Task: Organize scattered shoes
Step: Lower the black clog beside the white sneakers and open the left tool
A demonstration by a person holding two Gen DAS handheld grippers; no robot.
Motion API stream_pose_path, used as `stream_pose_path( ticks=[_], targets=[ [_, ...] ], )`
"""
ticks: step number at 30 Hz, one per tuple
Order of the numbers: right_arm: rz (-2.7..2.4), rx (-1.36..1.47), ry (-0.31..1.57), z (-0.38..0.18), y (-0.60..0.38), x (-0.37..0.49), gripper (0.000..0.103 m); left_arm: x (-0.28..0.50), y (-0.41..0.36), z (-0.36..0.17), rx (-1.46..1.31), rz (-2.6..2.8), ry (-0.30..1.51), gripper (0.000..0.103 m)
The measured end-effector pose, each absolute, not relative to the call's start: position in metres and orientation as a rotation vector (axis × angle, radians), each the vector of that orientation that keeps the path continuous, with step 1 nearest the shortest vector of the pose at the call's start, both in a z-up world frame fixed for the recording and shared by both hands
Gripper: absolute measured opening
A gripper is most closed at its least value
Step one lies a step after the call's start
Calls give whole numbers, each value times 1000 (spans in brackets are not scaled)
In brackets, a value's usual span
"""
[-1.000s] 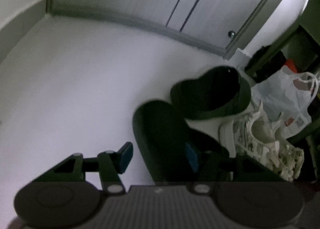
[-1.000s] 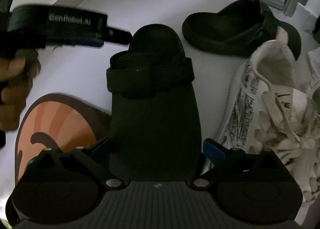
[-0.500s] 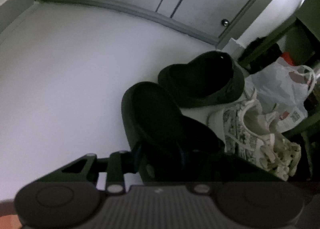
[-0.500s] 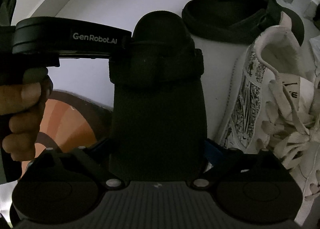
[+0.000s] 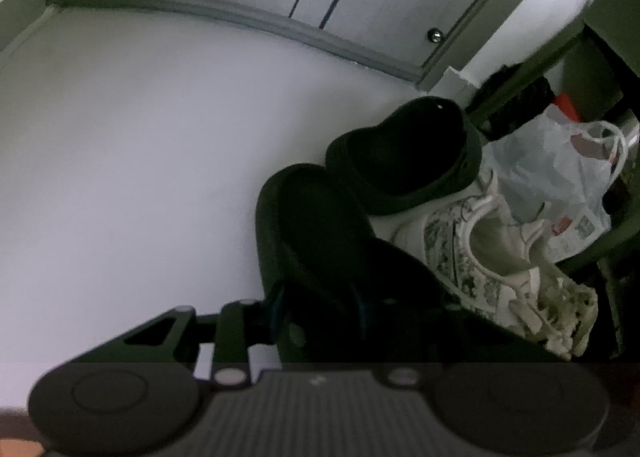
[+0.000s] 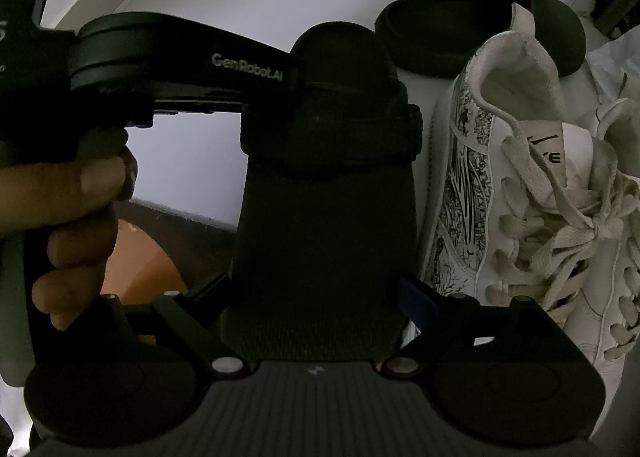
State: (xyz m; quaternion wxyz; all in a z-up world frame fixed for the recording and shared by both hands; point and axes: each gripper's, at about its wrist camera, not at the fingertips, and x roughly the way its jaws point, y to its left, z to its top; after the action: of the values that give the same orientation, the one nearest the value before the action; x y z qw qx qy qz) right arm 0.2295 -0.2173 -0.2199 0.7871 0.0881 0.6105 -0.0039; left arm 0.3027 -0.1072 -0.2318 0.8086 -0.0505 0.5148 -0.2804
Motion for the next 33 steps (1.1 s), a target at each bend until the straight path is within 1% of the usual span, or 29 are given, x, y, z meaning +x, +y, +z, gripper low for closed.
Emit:
stream_pose_path(
  ticks=[5, 8, 11, 13, 14, 15, 20, 25, 31, 33],
  targets=[
    [-15, 153, 1322, -215, -209, 230, 85, 302, -110, -231, -126, -587, 1103, 30],
    [-14, 157, 1330, -213, -210, 229, 84, 301, -115, -229, -119, -569, 1101, 30],
    [-18, 222, 1359, -210, -223, 226, 85, 299, -115, -223, -126, -546, 1102, 30],
    [-8, 266, 1365, -206, -230, 224, 87, 295, -113, -218, -116, -528, 1091, 30],
    [1, 256, 1348, -199, -231, 221, 90, 292, -109, -215, -114, -524, 1087, 34],
    [7, 223, 1331, -192, -231, 218, 90, 290, -105, -212, -112, -521, 1082, 41],
    [16, 152, 1307, -166, -237, 207, 90, 274, -84, -190, -109, -510, 1064, 52],
    [28, 119, 1286, -139, -239, 194, 90, 255, -67, -167, -69, -522, 1047, 53],
    [65, 97, 1245, -93, -236, 168, 90, 233, -44, -149, -139, -476, 1042, 54],
    [79, 87, 1228, -77, -236, 159, 90, 226, -41, -146, -159, -471, 1043, 57]
  ],
)
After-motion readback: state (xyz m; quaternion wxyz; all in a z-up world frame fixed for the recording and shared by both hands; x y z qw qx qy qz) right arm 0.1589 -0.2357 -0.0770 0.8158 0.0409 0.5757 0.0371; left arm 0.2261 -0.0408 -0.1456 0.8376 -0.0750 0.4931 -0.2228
